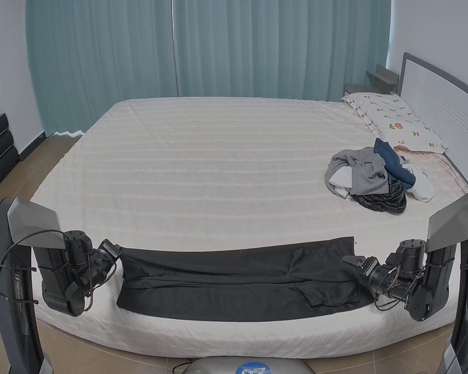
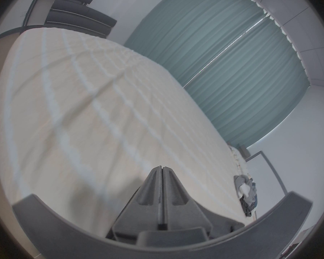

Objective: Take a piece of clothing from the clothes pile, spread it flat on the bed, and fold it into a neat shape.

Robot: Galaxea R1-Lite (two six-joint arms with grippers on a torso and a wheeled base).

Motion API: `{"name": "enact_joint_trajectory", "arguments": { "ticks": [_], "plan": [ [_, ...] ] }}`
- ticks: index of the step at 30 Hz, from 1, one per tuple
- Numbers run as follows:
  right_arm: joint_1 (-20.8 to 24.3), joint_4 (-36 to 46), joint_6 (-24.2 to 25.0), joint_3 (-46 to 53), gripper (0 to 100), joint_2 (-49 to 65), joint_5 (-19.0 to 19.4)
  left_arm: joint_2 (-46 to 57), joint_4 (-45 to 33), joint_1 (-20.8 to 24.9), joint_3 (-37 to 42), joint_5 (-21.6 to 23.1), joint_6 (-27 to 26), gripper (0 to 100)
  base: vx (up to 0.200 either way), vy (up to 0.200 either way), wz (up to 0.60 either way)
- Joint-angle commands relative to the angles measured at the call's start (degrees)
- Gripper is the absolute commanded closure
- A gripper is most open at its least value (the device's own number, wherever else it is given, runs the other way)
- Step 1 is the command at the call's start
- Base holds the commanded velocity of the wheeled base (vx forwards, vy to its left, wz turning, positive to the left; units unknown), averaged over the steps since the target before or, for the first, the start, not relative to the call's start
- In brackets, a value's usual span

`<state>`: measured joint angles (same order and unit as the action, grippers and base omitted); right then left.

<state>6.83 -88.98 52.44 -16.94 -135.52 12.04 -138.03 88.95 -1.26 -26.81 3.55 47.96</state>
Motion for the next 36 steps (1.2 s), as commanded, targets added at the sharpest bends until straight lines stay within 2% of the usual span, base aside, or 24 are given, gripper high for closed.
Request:
{"name": "enact_joint_trajectory", "arguments": {
  "ticks": [1,6,18,19,27,34,36],
  "plan": [
    [1.0,-0.5,0.1,-0.6,0,-0.6,0.0,-2.9,1.0,0.4,-8.8,-0.2,1.3,100,0.000,0.000,0.00],
    [1.3,-0.5,0.1,-1.4,0,-1.0,-0.1,-7.0,1.0,0.4,-11.8,-0.4,1.0,100,0.000,0.000,0.00],
    [1.4,-0.6,0.2,-1.2,0,-0.8,-0.3,-7.9,0.3,0.9,-11.9,-0.4,0.6,100,0.000,0.000,0.00],
    [1.4,-0.6,0.2,-1.2,0,-0.6,-0.3,-7.9,0.1,0.9,-12.1,-0.4,0.6,0,0.000,0.000,0.00],
    [1.7,-0.6,0.3,-0.7,0,0.3,-1.5,-7.5,0.2,0.6,-12.3,-0.5,0.9,0,0.000,0.000,0.00],
    [1.7,-0.5,0.4,0.2,0,2.1,-1.6,-4.5,0.3,-0.8,-9.1,-0.5,1.4,0,0.000,0.000,0.00],
    [3.0,-0.4,0.6,3.0,0,4.4,-1.7,0.2,0.4,-1.9,-2.4,0.9,1.8,0,0.000,0.000,0.00]
  ]
}}
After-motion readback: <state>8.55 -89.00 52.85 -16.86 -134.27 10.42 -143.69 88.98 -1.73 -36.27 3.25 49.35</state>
